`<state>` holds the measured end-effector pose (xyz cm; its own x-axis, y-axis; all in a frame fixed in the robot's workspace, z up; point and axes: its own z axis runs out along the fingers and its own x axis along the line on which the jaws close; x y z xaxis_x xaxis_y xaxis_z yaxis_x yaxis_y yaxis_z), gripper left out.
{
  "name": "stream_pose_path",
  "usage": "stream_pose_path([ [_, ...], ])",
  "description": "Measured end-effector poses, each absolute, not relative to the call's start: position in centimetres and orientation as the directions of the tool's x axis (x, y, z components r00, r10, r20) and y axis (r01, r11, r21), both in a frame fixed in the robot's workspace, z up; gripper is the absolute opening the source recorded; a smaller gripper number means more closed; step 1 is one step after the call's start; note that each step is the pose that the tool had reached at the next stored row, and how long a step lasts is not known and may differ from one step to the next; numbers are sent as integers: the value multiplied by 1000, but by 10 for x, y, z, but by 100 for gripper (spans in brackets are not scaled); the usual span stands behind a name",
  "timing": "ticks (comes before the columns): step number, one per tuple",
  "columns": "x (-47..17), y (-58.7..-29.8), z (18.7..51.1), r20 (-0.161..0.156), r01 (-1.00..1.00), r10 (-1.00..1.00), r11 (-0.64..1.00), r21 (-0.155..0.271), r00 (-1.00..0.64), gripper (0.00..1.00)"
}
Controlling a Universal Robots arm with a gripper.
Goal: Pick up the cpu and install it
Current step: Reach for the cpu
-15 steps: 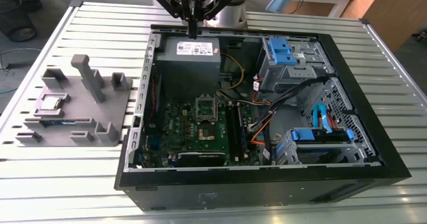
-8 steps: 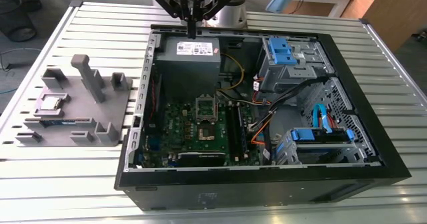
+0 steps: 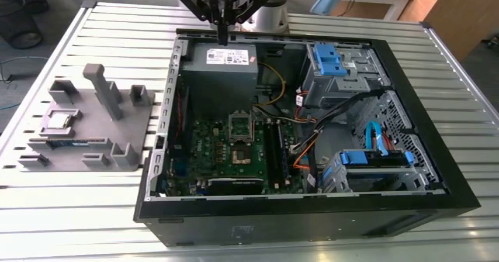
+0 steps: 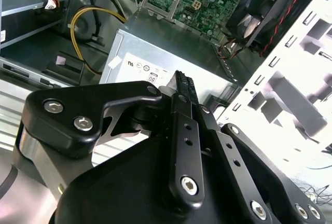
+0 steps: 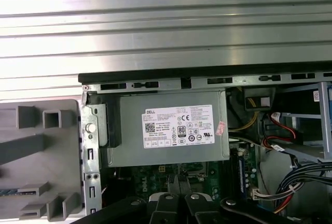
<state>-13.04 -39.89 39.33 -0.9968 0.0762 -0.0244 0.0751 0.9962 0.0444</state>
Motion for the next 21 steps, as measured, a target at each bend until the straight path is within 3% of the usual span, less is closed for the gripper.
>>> stream_pose_path([
  [21,-139,-399,393,-24,75,76,996,44,-997,11],
])
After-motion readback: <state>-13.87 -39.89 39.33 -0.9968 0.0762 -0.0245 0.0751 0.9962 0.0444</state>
